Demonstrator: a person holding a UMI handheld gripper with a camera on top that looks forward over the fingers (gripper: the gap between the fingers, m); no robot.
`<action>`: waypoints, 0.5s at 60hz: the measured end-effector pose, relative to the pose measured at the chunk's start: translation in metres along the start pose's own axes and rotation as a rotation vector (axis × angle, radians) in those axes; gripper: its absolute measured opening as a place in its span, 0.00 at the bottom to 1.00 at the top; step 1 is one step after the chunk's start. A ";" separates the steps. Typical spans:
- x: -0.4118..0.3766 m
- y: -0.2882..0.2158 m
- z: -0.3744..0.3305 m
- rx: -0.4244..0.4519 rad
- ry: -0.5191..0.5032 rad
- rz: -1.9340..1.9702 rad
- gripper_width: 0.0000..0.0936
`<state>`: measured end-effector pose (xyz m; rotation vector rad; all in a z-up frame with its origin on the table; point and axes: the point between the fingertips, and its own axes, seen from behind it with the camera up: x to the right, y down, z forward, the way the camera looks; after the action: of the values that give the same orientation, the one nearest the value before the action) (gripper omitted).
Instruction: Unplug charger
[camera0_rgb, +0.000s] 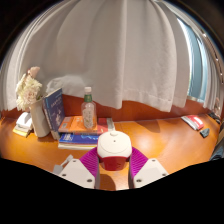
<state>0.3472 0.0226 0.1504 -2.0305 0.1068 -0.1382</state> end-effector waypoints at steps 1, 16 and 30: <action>0.003 0.021 0.007 -0.015 0.006 -0.001 0.41; 0.004 0.130 0.035 -0.240 -0.033 0.012 0.47; 0.015 0.111 0.030 -0.238 0.011 0.013 0.82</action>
<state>0.3647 -0.0025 0.0388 -2.2657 0.1494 -0.1329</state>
